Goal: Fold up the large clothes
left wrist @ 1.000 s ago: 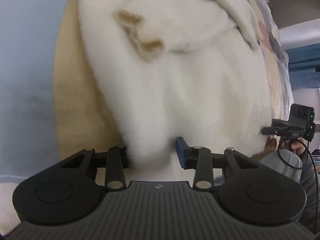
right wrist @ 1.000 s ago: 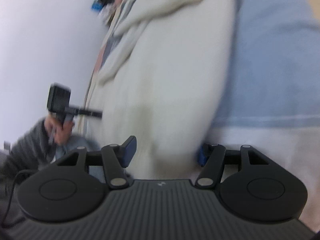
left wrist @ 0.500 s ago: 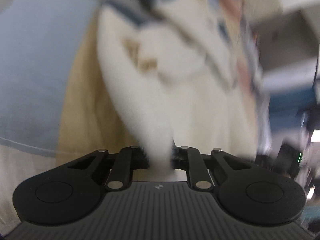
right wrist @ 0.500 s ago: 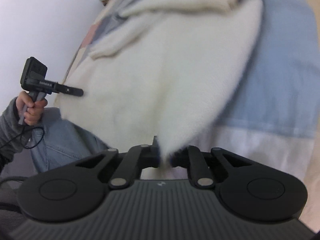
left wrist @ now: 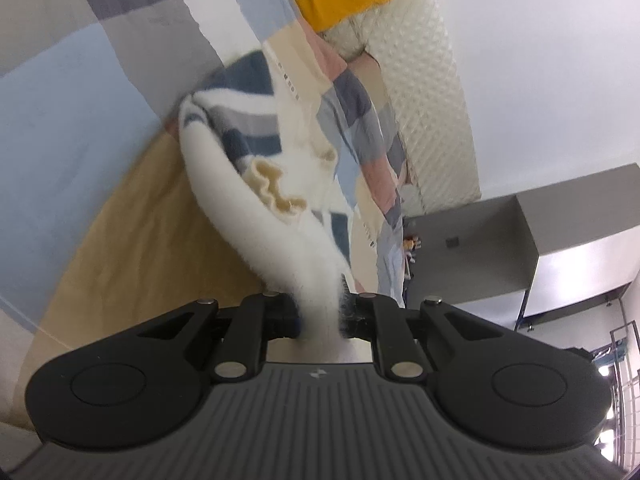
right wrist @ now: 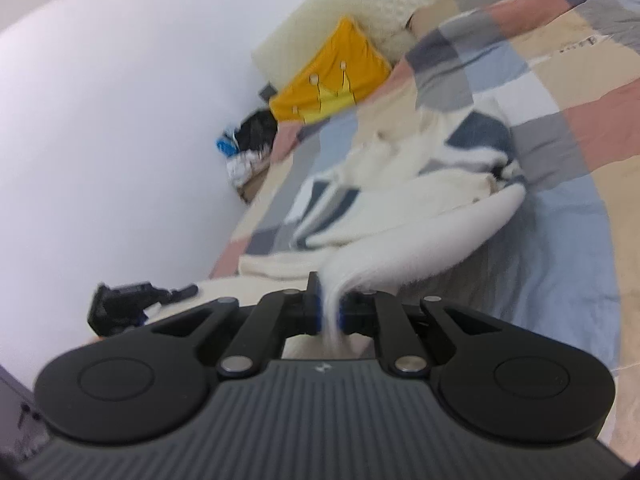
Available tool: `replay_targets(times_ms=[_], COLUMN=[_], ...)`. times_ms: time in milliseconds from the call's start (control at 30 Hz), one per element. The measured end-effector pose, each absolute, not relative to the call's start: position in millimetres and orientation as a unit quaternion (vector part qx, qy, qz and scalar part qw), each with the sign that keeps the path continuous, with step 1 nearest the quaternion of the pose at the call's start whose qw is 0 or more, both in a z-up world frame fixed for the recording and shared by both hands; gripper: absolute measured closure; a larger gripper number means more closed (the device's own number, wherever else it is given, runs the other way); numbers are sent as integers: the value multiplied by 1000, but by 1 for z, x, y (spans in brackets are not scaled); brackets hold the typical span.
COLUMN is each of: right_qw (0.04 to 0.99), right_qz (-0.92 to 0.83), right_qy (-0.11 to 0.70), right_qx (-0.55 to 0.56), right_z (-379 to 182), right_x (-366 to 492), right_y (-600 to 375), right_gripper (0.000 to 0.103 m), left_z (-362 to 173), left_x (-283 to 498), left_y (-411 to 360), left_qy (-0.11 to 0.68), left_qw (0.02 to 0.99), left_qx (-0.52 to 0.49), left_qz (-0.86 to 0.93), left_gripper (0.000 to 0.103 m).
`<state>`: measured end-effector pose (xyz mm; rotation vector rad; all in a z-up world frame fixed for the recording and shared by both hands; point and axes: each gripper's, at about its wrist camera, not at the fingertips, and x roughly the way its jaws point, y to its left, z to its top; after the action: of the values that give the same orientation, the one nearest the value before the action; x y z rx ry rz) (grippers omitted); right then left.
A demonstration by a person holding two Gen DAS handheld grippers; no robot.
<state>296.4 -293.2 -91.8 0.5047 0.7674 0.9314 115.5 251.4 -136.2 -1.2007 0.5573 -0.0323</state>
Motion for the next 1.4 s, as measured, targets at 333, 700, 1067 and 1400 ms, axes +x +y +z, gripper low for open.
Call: replay_targets(times_ms=[333, 700, 1067, 1400], right_qw=[802, 805, 786, 778], right_qz=[423, 425, 387, 327], right_qy=[319, 308, 348, 379], right_qx=[277, 277, 335, 381], right_z=[-71, -59, -63, -85], right_x=[257, 167, 224, 332], right_y=[-323, -348, -317, -283], right_gripper=[93, 93, 93, 93], left_z=[-116, -129, -127, -117], left_x=[46, -58, 10, 160], left_y=[246, 225, 260, 303], left_qy=[242, 220, 221, 254], left_qw=[798, 786, 775, 773], left_qx=[-550, -574, -590, -580], left_qz=[-41, -68, -47, 18], left_gripper=[88, 88, 88, 87])
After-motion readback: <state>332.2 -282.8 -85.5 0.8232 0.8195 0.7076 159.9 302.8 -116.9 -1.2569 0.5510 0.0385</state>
